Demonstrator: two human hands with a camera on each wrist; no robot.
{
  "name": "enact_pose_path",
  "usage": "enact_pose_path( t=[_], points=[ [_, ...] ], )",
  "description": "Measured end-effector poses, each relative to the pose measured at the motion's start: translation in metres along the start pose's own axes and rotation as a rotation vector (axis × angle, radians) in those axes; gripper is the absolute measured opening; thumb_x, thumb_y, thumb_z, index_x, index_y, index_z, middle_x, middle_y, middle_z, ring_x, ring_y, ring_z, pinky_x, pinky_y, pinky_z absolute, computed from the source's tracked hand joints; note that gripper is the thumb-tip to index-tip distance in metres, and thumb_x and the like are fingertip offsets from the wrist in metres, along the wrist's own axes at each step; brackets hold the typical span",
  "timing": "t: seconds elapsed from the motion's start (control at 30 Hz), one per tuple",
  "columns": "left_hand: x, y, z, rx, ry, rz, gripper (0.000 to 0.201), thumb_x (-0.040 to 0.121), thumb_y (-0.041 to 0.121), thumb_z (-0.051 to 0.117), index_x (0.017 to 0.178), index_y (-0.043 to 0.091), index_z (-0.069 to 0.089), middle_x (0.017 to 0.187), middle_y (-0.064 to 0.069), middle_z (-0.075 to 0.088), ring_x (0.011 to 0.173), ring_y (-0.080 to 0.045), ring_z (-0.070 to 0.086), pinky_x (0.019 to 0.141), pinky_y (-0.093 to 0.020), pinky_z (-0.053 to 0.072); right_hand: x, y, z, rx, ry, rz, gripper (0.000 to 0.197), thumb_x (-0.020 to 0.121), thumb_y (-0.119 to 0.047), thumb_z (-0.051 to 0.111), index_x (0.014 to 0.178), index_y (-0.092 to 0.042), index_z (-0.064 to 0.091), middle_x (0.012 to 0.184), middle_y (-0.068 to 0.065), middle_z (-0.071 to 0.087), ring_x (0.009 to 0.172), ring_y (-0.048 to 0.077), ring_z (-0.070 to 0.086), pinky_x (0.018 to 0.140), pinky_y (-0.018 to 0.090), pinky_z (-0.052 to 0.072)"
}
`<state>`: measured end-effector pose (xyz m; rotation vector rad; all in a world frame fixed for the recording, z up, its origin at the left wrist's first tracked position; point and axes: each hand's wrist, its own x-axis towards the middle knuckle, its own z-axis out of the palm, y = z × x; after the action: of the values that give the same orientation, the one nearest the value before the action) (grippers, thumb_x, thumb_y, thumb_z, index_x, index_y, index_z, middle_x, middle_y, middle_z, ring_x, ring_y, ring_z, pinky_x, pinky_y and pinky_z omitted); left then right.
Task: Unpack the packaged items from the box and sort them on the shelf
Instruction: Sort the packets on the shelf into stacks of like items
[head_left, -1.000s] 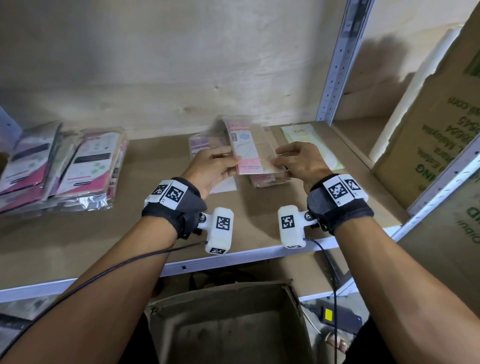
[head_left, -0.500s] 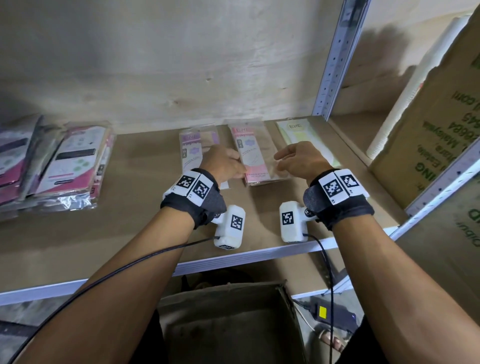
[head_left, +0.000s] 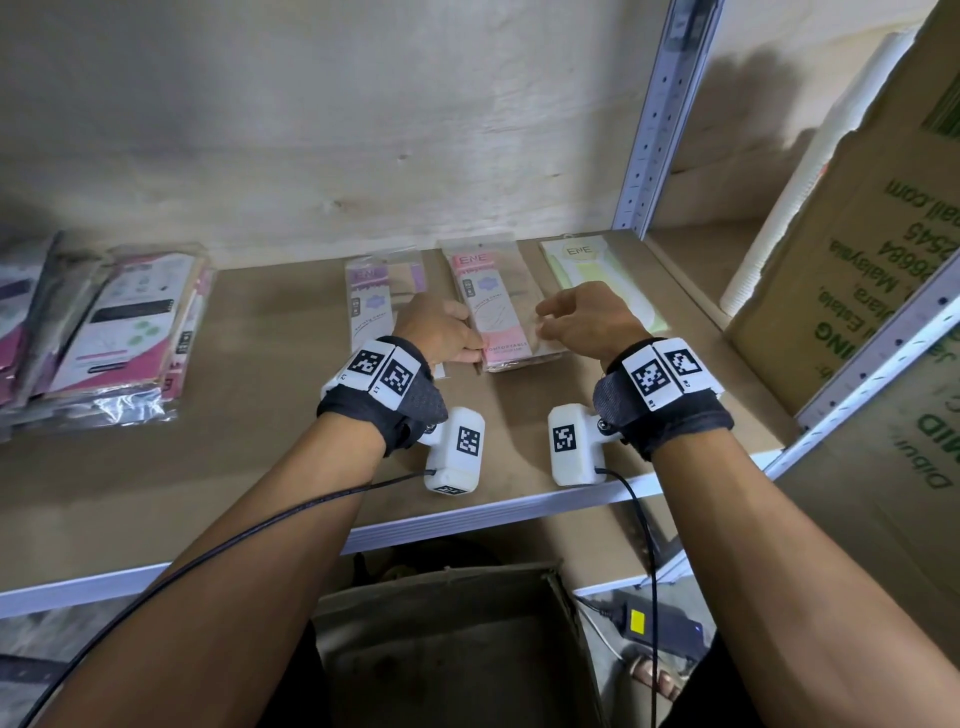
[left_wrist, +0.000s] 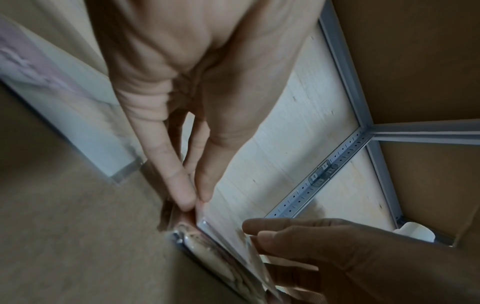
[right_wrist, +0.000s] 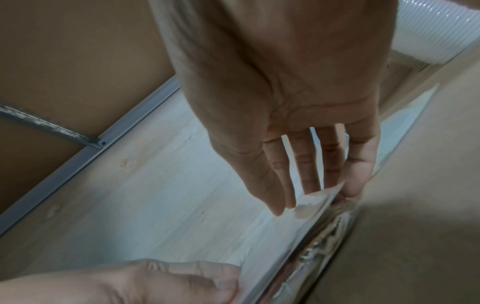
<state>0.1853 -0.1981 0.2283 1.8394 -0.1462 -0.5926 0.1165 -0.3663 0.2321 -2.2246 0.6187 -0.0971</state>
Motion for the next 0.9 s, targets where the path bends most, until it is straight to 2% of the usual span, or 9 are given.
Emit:
enact_pose_path(
  t=[0.23,0.33,0.43,0.5,0.57,0.67,0.7,0.8,0.9],
  points=[
    [0.002,0.0,-0.001,0.012,0.0,0.013,0.052,0.085,-0.012,0.069,0.133,-0.005,0.053,0.129,-0.022,0.063,0.111,-0.034,0.068,0.092,-0.038,0.058,-0.003,-0.003,0.0,-0.064,0.012,-0.016,0.032,0.087,-0.015,0.071,0.12,-0.014,0.071,0.126,0.007,0.066,0.104,0.016,0.058,0.084,0.023,0.042],
    [0.001,0.002,-0.008,0.074,0.014,0.062,0.054,0.085,-0.003,0.073,0.135,0.0,0.053,0.126,-0.017,0.065,0.103,-0.027,0.07,0.091,-0.036,0.058,-0.007,-0.008,-0.001,-0.087,0.046,-0.034,0.033,0.088,-0.018,0.069,0.121,-0.016,0.07,0.129,0.005,0.064,0.118,0.021,0.059,0.091,0.024,0.042],
    [0.0,0.002,-0.023,0.051,0.13,0.12,0.061,0.084,0.008,0.078,0.138,0.005,0.051,0.115,-0.014,0.067,0.091,-0.024,0.071,0.088,-0.039,0.06,-0.01,-0.018,-0.004,-0.101,0.133,-0.093,0.027,0.091,-0.02,0.066,0.117,-0.018,0.071,0.127,0.003,0.064,0.12,0.021,0.058,0.101,0.029,0.043],
    [-0.005,0.001,-0.04,-0.013,0.21,0.17,0.051,0.084,0.01,0.078,0.131,0.007,0.057,0.099,-0.008,0.068,0.078,-0.02,0.069,0.076,-0.031,0.062,-0.014,-0.027,-0.004,-0.062,0.14,-0.15,0.023,0.092,-0.021,0.064,0.114,-0.018,0.072,0.115,0.001,0.069,0.109,0.018,0.063,0.094,0.028,0.048],
    [-0.01,-0.001,-0.061,-0.02,0.281,0.234,0.034,0.085,0.011,0.076,0.118,0.009,0.066,0.094,-0.006,0.07,0.069,-0.016,0.068,0.065,-0.025,0.06,-0.021,-0.036,0.002,-0.007,0.076,-0.206,0.019,0.093,-0.02,0.065,0.11,-0.018,0.072,0.101,0.0,0.073,0.091,0.015,0.068,0.081,0.025,0.05],
    [-0.023,-0.01,-0.098,-0.059,0.371,0.265,0.021,0.088,0.014,0.073,0.109,0.01,0.072,0.093,-0.004,0.074,0.068,-0.016,0.069,0.065,-0.025,0.058,-0.037,-0.051,0.023,0.154,-0.052,-0.238,0.016,0.093,-0.011,0.063,0.106,-0.01,0.071,0.085,0.005,0.073,0.072,0.018,0.069,0.072,0.034,0.055],
    [-0.027,-0.014,-0.112,-0.062,0.396,0.267,0.019,0.089,0.018,0.073,0.107,0.013,0.072,0.091,-0.003,0.075,0.07,-0.017,0.071,0.066,-0.026,0.058,-0.043,-0.055,0.032,0.199,-0.086,-0.238,0.016,0.093,-0.009,0.063,0.107,-0.006,0.071,0.082,0.007,0.071,0.068,0.019,0.067,0.068,0.034,0.055],
    [-0.044,-0.022,-0.157,-0.073,0.493,0.296,0.01,0.09,0.028,0.071,0.097,0.021,0.07,0.091,-0.002,0.074,0.066,-0.016,0.072,0.065,-0.027,0.059,-0.059,-0.067,0.063,0.246,-0.221,-0.281,0.018,0.095,-0.005,0.061,0.11,0.001,0.069,0.08,0.008,0.068,0.066,0.019,0.063,0.058,0.021,0.051],
    [-0.063,-0.032,-0.204,-0.092,0.634,0.324,0.004,0.091,0.028,0.068,0.087,0.027,0.068,0.093,-0.006,0.074,0.059,-0.012,0.07,0.055,-0.024,0.057,-0.066,-0.088,0.098,0.294,-0.318,-0.299,0.017,0.096,-0.003,0.059,0.109,0.006,0.066,0.077,0.011,0.066,0.064,0.019,0.061,0.058,0.021,0.049]
  ],
)
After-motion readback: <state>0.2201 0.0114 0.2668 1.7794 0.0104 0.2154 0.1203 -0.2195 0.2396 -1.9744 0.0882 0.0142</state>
